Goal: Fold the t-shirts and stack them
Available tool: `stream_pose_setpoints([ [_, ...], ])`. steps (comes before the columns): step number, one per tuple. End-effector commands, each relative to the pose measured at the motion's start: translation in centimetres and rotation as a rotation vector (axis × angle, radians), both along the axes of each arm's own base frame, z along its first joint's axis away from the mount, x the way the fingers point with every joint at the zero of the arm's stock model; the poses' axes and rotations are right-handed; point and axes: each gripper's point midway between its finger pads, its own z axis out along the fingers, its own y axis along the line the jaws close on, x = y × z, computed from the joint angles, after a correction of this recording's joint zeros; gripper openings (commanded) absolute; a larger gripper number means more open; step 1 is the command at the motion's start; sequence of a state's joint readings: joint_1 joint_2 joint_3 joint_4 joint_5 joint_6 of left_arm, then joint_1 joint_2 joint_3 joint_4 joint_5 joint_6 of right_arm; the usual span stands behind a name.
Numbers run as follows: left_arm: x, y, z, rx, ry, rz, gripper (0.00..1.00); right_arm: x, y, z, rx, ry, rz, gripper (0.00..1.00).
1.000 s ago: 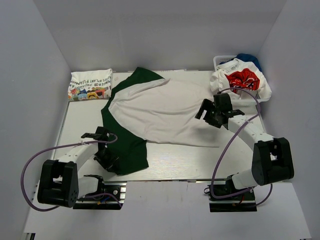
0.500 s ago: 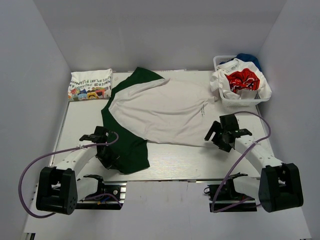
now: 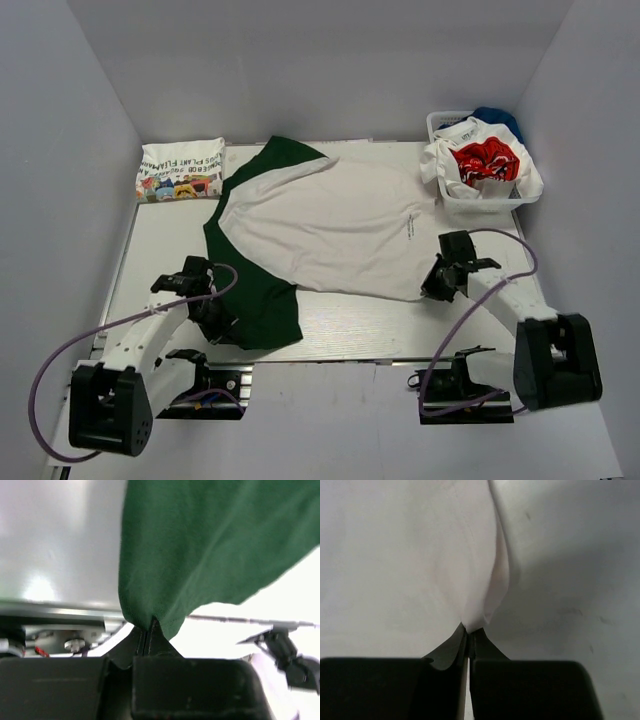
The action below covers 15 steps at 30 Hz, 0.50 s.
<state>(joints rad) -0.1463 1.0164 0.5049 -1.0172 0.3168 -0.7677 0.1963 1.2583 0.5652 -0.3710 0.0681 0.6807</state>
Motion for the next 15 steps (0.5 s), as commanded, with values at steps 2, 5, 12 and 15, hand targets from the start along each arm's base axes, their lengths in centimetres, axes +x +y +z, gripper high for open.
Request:
stream_pose_setpoints([
  [2,-2.0,-1.5,3.8,-0.13,-0.048,-0.082,0.0,-6.9,-2.2,1.4,-0.069,0.125,-0.034,0.0],
  [5,-2.7,-1.7,5.4,-0.154,-0.085,-0.114,0.0,-8.8,-0.9,2.5,0.013,0.154,-0.014,0.0],
  [12,-2.6,-2.4,8.1,-0.213,-0.187,-0.154,0.0,-9.7,-1.2,5.3,0.05,0.063,-0.095,0.0],
  [15,0.5,-3.1,9.3,-0.243,-0.323,-0.159,0.0,-9.0,-1.2,5.6,0.039,0.045,-0.078,0.0],
])
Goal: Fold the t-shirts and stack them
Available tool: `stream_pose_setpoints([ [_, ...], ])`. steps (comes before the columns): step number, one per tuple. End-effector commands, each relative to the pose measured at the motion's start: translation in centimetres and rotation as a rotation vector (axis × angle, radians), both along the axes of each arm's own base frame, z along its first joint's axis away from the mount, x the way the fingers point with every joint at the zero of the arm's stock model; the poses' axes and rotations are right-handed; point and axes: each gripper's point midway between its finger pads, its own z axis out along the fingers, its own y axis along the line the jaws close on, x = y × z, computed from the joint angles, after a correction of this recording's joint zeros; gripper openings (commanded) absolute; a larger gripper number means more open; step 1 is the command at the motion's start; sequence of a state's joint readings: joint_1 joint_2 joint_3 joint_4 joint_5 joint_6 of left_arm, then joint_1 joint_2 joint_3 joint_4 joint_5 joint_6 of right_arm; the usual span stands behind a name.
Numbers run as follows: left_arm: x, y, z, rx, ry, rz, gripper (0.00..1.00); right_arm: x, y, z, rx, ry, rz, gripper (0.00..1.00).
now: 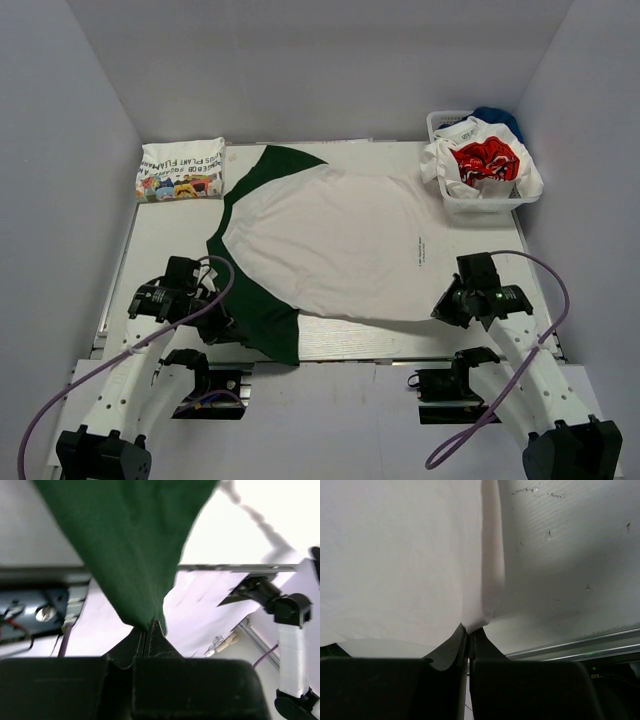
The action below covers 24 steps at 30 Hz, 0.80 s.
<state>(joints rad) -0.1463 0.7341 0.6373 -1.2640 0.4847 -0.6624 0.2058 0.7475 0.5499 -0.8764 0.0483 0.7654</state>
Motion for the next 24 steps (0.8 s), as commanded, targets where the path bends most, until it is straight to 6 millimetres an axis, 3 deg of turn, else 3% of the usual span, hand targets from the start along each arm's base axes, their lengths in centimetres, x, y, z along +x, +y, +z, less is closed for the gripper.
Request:
stream_pose_setpoints([
  [1,3.7,-1.4,2.6,-0.079,-0.176,-0.023,0.0,0.9,0.0,0.8,-0.01,-0.005,-0.004,0.0],
  [2,5.9,-1.7,3.0,-0.09,-0.253,-0.025,0.0,1.3,0.1,0.6,-0.013,0.002,-0.003,0.0],
  [6,11.7,-3.3,5.6,-0.176,-0.475,-0.016,0.0,4.2,0.6,1.4,-0.014,-0.03,0.026,0.0],
  [10,18.0,-3.4,6.8,-0.144,-0.558,0.038,0.0,8.9,1.6,3.3,-0.005,-0.11,0.032,0.0],
  [12,20.7,-3.6,8.0,-0.137,-0.585,0.045,0.0,10.2,1.9,4.1,0.005,-0.139,0.033,0.0],
  [13,21.8,-3.8,8.0,-0.135,-0.578,0.045,0.0,10.8,1.9,3.9,0.0,-0.128,0.03,0.0],
  [14,23.2,-3.6,6.4,-0.114,-0.532,0.041,0.0,11.8,2.0,4.4,-0.004,-0.138,0.032,0.0],
  [15,24.9,-3.5,7.5,-0.116,-0.561,0.049,0.0,12.9,2.0,4.5,-0.004,-0.15,0.016,0.0],
  [17,27.2,-3.8,7.9,-0.12,-0.588,0.049,0.0,14.6,2.2,4.7,-0.004,-0.16,0.007,0.0],
  [18,29.3,-3.9,8.1,-0.111,-0.612,0.047,0.0,16.0,2.3,5.5,-0.004,-0.199,0.001,0.0],
  [20,31.5,-4.0,8.3,-0.101,-0.647,0.045,0.0,17.4,1.8,4.8,-0.031,-0.163,-0.01,0.0],
  [21,32.9,-4.1,9.3,-0.106,-0.682,0.045,0.0,18.1,1.7,5.3,-0.039,-0.17,-0.015,0.0],
  [23,34.8,-4.6,7.9,-0.106,-0.68,0.007,0.0,19.1,1.4,4.7,-0.045,-0.163,-0.029,0.0],
  [24,36.2,-4.6,8.9,-0.093,-0.719,-0.003,0.0,20.1,1.4,4.7,-0.043,-0.176,-0.037,0.0],
])
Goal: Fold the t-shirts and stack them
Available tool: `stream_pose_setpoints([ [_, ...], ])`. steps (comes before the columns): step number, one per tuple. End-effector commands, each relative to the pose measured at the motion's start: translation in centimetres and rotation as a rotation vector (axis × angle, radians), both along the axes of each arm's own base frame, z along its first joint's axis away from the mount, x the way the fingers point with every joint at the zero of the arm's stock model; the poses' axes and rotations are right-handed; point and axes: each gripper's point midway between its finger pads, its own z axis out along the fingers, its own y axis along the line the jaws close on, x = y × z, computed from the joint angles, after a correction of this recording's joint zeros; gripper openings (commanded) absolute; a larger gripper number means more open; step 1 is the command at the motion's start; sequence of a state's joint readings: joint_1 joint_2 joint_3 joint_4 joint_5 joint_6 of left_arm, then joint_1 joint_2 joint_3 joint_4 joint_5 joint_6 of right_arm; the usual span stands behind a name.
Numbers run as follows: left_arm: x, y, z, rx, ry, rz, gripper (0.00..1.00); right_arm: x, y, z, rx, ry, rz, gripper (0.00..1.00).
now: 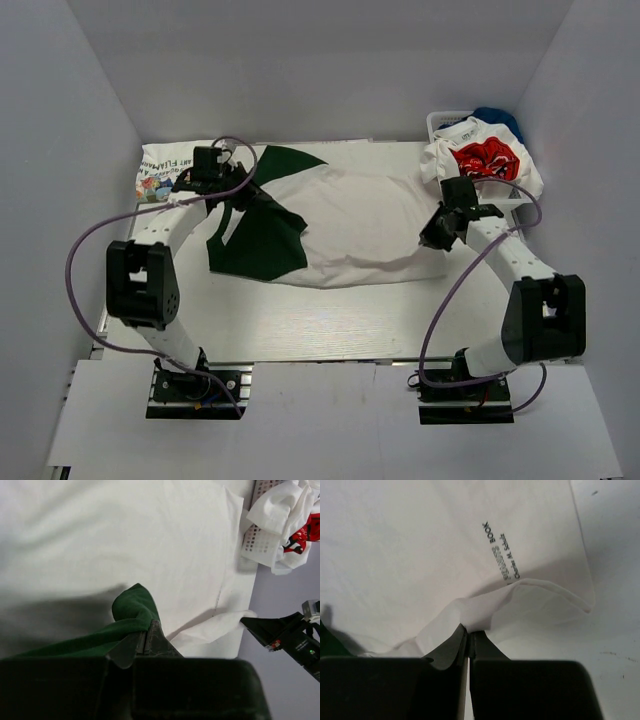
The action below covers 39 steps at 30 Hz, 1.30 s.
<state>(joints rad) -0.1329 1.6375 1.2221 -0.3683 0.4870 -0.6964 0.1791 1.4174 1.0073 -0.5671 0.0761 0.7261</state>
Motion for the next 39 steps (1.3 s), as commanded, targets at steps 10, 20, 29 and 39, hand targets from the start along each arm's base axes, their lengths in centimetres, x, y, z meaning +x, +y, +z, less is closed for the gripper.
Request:
stream_pose_setpoints([
  [10,10.0,2.3,2.4,0.186,-0.242,0.056,0.0,5.7,-3.5,-1.9,-0.043,0.011,-0.121,0.0],
  [20,14.6,2.3,0.6,0.215,-0.311,0.03,0.0,6.9,-4.5,-2.8,-0.057,0.017,-0.123,0.0],
  [29,19.1,5.3,-4.4,0.355,-0.143,0.089,1.0,7.8,-4.0,-2.8,-0.075,0.024,-0.082,0.61],
  [39,10.9,6.3,-4.6,0.405,-0.101,0.133,1.0,4.7,-1.7,-1.2,-0.171,-0.043,-0.008,0.9],
])
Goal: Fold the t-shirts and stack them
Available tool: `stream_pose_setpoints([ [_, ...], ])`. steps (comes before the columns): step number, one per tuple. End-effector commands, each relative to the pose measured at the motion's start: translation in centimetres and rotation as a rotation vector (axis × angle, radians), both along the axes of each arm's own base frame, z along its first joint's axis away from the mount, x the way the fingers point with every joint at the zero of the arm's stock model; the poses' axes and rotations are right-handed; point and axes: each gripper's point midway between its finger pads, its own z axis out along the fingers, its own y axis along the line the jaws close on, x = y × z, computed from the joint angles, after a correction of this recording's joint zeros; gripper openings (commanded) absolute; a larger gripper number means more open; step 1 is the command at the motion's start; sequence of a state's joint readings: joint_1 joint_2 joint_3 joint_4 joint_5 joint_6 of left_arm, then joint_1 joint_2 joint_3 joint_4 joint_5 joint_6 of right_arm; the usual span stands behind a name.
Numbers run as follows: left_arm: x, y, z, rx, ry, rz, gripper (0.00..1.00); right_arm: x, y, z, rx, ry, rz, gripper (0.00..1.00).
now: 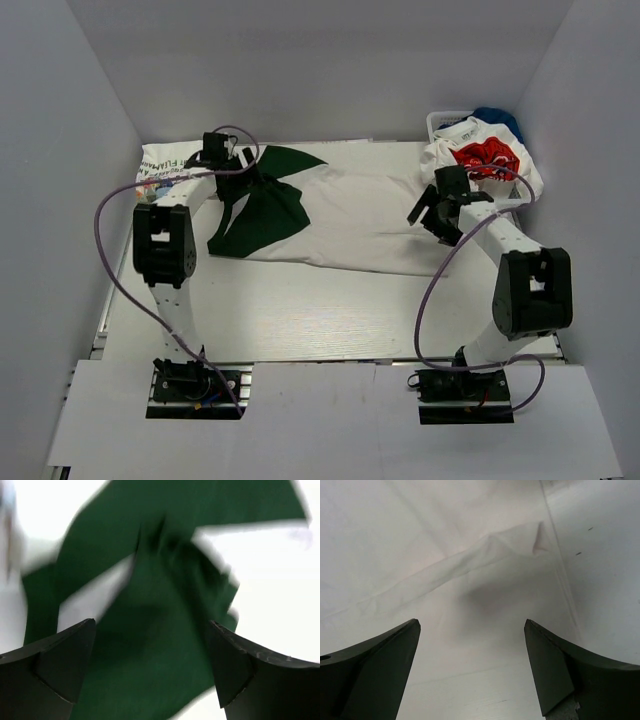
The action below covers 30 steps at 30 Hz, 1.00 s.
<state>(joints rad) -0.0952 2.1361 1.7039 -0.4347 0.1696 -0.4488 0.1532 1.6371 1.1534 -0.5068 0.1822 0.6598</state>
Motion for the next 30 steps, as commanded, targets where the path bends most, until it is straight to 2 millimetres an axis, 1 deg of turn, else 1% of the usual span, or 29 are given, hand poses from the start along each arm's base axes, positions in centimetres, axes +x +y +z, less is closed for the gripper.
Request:
stream_pose_setpoints([
  [1,-3.2,0.2,2.8,0.016,-0.048,0.032,1.0,-1.2,0.8,0.1,-0.042,-0.03,0.034,0.9],
  [2,-3.7,0.2,2.4,0.01,-0.045,0.038,1.0,-1.7,1.3,-0.5,-0.031,-0.013,0.055,0.9],
  [3,-5.3,-0.1,0.8,-0.006,-0.001,0.018,1.0,-1.3,2.0,-0.6,-0.025,-0.033,0.077,0.9],
  [4,-5.9,-0.2,0.0,-0.016,0.025,0.018,1.0,-1.9,2.6,-1.8,-0.01,0.0,0.101,0.9],
  [5,-6.6,-0.2,-0.9,-0.026,0.052,0.033,1.0,-2.0,3.2,-2.2,0.003,0.004,0.124,0.9],
  [6,-7.8,0.2,-2.7,-0.03,0.103,0.036,1.0,-1.6,3.8,-2.7,0.015,-0.005,0.146,0.9],
  [7,-8.7,0.2,-3.6,-0.032,0.138,0.043,1.0,-2.2,4.5,-3.7,0.04,0.024,0.171,0.9],
  [8,-10.3,0.4,-5.3,-0.033,0.19,0.054,1.0,-2.1,4.7,-4.0,0.046,0.016,0.175,0.9],
  [10,-12.0,0.7,-7.0,-0.022,0.247,0.07,1.0,-3.0,5.0,-5.1,0.054,0.044,0.182,0.9],
  [11,-13.8,1.1,-8.2,-0.008,0.29,0.088,1.0,-3.9,4.9,-5.8,0.054,0.064,0.176,0.9],
  [12,-15.0,1.2,-8.8,-0.004,0.32,0.088,1.0,-5.3,4.6,-6.9,0.056,0.099,0.17,0.9],
  [13,-16.3,1.5,-9.3,0.003,0.354,0.109,1.0,-6.0,4.7,-7.2,0.066,0.109,0.167,0.9],
  [14,-18.4,2.1,-9.9,0.021,0.389,0.138,1.0,-8.5,4.3,-8.4,0.068,0.142,0.167,0.9],
  [15,-20.0,2.6,-10.2,0.037,0.42,0.16,1.0,-9.4,4.2,-8.7,0.082,0.156,0.151,0.9],
  [16,-22.7,3.3,-10.4,0.055,0.464,0.21,1.0,-11.1,4.6,-8.5,0.117,0.158,0.15,0.9],
  [17,-24.2,3.7,-11.4,0.067,0.503,0.237,1.0,-13.4,4.0,-9.6,0.108,0.204,0.151,0.9],
  [18,-25.3,3.7,-10.2,0.066,0.487,0.248,1.0,-14.8,4.3,-9.7,0.119,0.224,0.161,0.9],
  [19,-26.6,4.1,-10.1,0.077,0.492,0.275,1.0,-15.7,4.7,-9.0,0.133,0.211,0.168,0.9],
  [20,-29.4,4.1,-10.7,0.081,0.537,0.283,1.0,-18.9,3.9,-9.7,0.115,0.27,0.165,0.9],
  [21,-30.5,3.9,-10.5,0.058,0.546,0.31,1.0,-19.5,4.2,-8.8,0.124,0.241,0.167,0.9],
  [22,-32.1,4.1,-9.9,0.047,0.535,0.324,1.0,-20.7,4.1,-9.0,0.114,0.25,0.173,0.9],
  [23,-32.7,4.1,-9.4,0.038,0.531,0.336,1.0,-22.7,3.9,-8.8,0.094,0.3,0.195,0.9],
  [24,-33.3,4.2,-9.0,0.032,0.529,0.345,1.0,-22.0,4.6,-6.7,0.127,0.204,0.212,0.9],
  [25,-34.1,4.3,-8.3,0.035,0.538,0.346,1.0,-21.5,5.2,-5.4,0.134,0.162,0.235,0.9],
  [26,-33.8,4.5,-6.8,0.032,0.471,0.353,1.0,-22.0,6.2,-4.4,0.129,0.139,0.302,0.9],
  [27,-33.2,4.7,-5.5,0.028,0.429,0.358,1.0,-20.1,7.4,-0.9,0.165,0.002,0.335,0.9],
  [28,-32.1,4.7,-3.8,0.018,0.369,0.361,1.0,-19.4,8.0,0.2,0.162,-0.049,0.364,0.9],
  [29,-31.6,4.6,-2.6,0.005,0.327,0.36,1.0,-17.9,9.3,1.9,0.161,-0.144,0.436,0.9],
  [30,-30.9,4.5,-0.9,-0.016,0.26,0.358,1.0,-16.8,11.0,3.9,0.176,-0.199,0.492,0.9],
])
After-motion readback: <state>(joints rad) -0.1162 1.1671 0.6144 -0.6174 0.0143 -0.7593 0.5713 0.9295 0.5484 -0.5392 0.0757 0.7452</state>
